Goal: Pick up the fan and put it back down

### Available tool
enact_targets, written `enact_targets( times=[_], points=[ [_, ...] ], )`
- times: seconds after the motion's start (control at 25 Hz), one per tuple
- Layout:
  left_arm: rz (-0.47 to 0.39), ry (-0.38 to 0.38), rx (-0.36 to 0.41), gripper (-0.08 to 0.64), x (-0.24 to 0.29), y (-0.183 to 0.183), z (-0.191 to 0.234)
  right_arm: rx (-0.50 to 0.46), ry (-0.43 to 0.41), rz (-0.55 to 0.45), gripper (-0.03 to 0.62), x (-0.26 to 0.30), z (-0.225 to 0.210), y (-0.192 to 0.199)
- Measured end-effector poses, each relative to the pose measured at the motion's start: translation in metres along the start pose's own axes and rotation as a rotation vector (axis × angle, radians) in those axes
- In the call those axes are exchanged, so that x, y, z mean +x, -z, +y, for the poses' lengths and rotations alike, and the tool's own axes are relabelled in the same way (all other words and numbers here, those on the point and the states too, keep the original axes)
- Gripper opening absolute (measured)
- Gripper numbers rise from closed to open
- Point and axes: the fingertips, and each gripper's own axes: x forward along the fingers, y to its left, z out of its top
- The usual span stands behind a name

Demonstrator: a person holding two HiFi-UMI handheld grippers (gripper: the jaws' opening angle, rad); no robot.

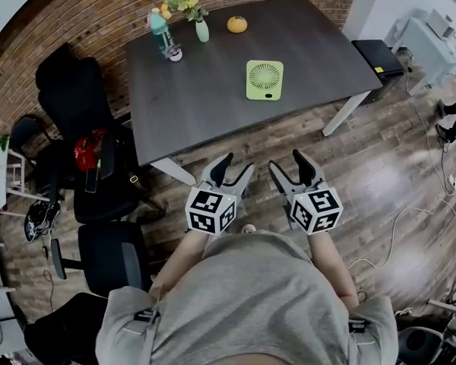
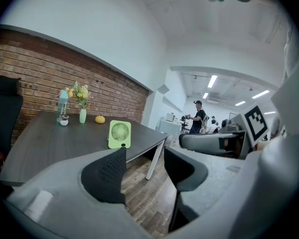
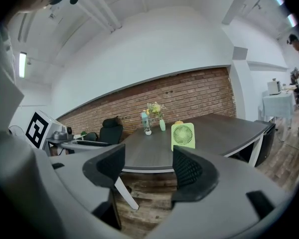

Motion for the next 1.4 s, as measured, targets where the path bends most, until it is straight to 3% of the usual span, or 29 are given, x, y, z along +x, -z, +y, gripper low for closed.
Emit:
enact_targets(
  times=[0.72, 1.4],
  points=[
    [0.035, -0.045, -0.025, 0.232, 0.037, 0.008, 0.036, 0.033, -0.010, 0.024, 0.284, 0.040, -0.032, 0.003],
    [0.099, 0.006, -0.030, 0.252, 0.138, -0.010, 0.102, 0.041, 0.040, 0.052, 0.287, 0.138, -0.104, -0.025]
  ],
)
